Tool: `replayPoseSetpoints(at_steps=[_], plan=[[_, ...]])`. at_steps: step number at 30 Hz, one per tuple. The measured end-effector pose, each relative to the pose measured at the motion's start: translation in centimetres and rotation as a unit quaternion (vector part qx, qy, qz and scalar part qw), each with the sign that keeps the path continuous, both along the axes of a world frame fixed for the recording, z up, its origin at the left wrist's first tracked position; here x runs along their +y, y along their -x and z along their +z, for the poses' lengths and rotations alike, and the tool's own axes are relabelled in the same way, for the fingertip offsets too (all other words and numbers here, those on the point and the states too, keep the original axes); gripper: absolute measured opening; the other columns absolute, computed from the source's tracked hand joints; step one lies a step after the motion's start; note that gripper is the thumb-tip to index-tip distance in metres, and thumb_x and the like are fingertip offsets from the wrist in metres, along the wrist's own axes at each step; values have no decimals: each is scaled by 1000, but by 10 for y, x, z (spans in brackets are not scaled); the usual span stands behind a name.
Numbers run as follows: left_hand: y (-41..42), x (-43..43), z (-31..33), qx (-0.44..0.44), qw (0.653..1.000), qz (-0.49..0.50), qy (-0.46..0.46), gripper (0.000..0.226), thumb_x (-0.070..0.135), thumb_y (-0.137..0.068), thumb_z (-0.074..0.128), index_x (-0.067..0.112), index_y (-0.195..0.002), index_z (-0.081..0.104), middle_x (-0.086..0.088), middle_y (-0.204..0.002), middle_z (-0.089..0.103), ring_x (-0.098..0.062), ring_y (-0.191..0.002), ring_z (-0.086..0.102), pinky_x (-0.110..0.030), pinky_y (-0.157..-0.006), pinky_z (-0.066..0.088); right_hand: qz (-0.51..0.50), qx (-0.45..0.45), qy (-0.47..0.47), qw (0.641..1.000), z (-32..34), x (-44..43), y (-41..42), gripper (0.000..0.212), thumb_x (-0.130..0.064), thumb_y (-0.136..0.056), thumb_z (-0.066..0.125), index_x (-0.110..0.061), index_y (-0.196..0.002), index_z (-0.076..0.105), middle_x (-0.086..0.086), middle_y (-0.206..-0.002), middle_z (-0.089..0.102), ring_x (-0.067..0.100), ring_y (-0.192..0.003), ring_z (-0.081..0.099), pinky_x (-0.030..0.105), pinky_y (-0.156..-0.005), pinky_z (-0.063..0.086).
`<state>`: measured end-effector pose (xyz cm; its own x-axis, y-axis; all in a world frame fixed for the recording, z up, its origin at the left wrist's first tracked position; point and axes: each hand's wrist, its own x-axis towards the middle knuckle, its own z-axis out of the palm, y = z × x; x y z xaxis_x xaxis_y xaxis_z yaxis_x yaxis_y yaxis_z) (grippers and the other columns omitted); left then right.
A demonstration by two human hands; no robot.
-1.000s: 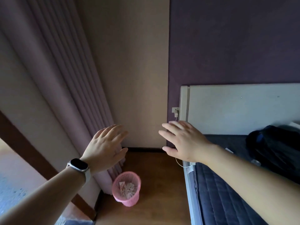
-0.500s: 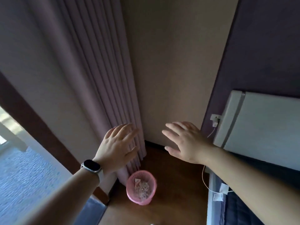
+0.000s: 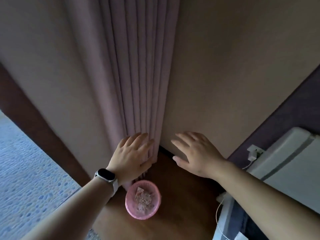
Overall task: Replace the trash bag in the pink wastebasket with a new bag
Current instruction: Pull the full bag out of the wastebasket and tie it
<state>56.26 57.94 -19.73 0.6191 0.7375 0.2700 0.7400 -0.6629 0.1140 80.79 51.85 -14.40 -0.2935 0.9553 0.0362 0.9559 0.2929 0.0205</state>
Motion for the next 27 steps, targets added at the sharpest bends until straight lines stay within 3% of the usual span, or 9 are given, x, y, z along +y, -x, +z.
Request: replayPoseSetpoints(at_steps=[8, 17, 27], plan=[[21, 17, -59, -7, 987, 147, 56, 59, 53, -85, 49, 24, -136, 51, -7, -139, 56, -31, -130, 50, -46, -105, 41, 125, 13, 27, 992, -54, 94, 11, 55, -54, -90, 43, -18, -131, 51, 7, -137, 52, 27, -123, 49, 43, -100, 41], [-3, -2, -155, -6, 945, 300, 129, 54, 47, -82, 57, 21, -129, 56, -7, -134, 59, -33, -124, 54, -46, -101, 43, 267, 28, 127, 955, -176, 170, -3, 59, -55, -87, 39, -17, -130, 52, 8, -134, 53, 27, -122, 50, 42, -97, 42], [-45, -25, -336, -23, 904, 384, 188, 57, 50, -85, 53, 23, -135, 51, -7, -138, 56, -27, -129, 45, -41, -104, 31, 250, 56, 147, 955, -367, 177, -28, 59, -52, -83, 42, -15, -126, 56, 8, -128, 58, 27, -117, 54, 42, -93, 45]])
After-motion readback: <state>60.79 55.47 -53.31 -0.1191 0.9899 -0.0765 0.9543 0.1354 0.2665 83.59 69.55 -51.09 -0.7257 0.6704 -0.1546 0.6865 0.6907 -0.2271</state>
